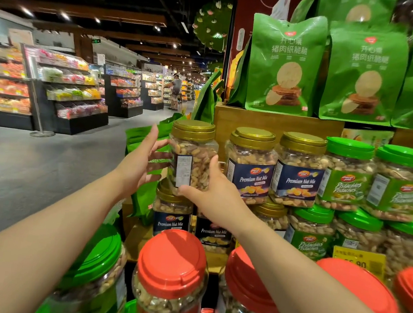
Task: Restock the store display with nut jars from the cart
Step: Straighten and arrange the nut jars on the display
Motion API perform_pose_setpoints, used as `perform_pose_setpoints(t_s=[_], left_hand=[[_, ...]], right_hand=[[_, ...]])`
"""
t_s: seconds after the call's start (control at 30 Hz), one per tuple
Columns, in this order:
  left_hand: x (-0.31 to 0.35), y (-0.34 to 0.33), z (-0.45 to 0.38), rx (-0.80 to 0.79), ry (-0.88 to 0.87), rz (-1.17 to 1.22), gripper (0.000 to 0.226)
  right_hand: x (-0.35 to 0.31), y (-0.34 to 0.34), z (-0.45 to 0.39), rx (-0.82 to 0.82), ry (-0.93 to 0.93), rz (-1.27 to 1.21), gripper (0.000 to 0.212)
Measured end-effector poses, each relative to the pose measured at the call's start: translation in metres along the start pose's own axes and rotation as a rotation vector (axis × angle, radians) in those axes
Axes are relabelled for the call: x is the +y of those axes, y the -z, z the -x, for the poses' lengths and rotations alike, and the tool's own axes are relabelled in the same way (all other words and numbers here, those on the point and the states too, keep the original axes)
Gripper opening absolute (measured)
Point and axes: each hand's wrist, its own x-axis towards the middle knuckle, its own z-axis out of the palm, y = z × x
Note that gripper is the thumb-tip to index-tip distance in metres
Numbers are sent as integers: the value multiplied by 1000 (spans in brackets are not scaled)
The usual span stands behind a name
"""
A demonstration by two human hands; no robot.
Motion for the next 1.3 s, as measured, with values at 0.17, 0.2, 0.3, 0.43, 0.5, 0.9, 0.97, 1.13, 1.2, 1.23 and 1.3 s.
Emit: perform_pose_setpoints(t_s=[0.17, 0.2, 0.3, 0.43, 0.5, 0.9, 0.97, 1.13, 1.2, 1.23, 1.3], left_hand=[[4, -7, 10, 15, -9, -106, 91], [4, -10, 10, 3, -14, -107, 86], [2, -19, 10, -23, -49, -67, 47], [-2, -18, 14, -13, -80, -92, 51], [-2, -16, 20, -22, -83, -104, 58], [1, -6, 31, -24, -114, -236, 46], [-6, -3, 27, -9, -99, -283, 73], [-21, -3, 19, -12, 54, -359, 98], [-25, -5, 17, -7, 95, -347, 92], [-27, -5, 16, -7, 112, -331, 87], [-33, -6, 15, -7, 142, -320, 83]], right_hand=[[-12, 8, -4, -39, -81, -26, 114], [-14, 7, -1, -39, -75, -31, 114], [-18, -2, 5, -35, -35, -45, 114], [-17, -5, 1, -2, -18, -77, 117], [-15, 0, -4, 2, -50, -118, 116], [-6, 12, -15, 22, -124, -309, 91], [-5, 15, -11, 23, -130, -287, 90], [-4, 13, 18, 27, -147, -128, 29], [2, 9, 23, 37, -189, -148, 23], [4, 6, 23, 24, -208, -160, 27], [12, 0, 18, -35, -252, -165, 35]])
